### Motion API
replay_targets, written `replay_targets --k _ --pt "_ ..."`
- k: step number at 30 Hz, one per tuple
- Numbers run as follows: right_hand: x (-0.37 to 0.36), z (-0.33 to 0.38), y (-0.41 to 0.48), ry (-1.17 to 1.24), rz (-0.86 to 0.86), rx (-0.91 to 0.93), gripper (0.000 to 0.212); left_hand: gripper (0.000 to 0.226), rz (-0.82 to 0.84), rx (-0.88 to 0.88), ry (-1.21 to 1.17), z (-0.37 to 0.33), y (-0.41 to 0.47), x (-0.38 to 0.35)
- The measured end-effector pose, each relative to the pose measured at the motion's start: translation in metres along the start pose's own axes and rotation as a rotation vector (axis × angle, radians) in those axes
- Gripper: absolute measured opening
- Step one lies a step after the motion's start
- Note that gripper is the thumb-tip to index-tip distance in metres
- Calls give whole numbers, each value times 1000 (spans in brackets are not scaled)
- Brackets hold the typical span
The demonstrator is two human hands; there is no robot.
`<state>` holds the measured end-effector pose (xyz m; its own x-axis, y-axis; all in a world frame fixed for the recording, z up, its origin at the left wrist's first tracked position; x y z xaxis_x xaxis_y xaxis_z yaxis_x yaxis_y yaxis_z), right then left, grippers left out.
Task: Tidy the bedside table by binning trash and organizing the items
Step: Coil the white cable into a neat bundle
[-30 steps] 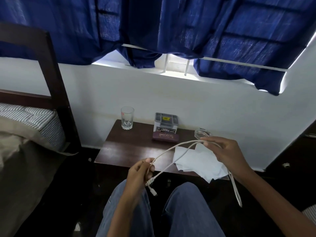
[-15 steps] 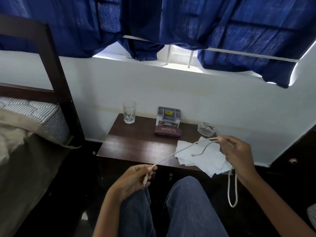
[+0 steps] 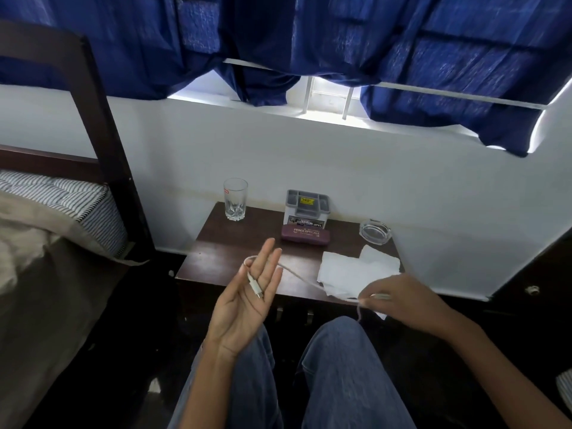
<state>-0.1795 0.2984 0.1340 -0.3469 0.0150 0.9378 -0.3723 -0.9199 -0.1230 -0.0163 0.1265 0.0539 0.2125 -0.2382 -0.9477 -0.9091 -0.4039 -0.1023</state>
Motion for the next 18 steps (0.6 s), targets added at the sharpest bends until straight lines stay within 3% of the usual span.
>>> replay_targets --k 4,7,10,13,18 --pt "-26 29 1 16 191 122 20 4 73 -17 -139 3 1 -13" --pt "-36 47 -2 -13 245 183 23 29 54 -69 -107 2 1 -13" --pt "-36 62 -3 -36 236 255 21 41 -54 -125 65 2 4 -8" --pt "-27 71 -5 -58 198 286 19 17 -200 -200 243 6 3 -8" --pt "-2 74 -7 -96 64 284 14 16 -265 -251 686 14 4 -16"
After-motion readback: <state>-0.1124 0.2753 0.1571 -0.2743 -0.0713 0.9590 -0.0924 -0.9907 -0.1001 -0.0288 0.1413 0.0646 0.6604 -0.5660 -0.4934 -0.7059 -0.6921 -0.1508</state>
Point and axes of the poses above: each hand's wrist, its own y-axis towards the middle knuckle, its own x-axis out of the back of the hand, z = x × y, the point moved 7 cm from there along y, towards the middle knuckle, and after that the axes turned 9 degrees about x, right-handed, at the moved point
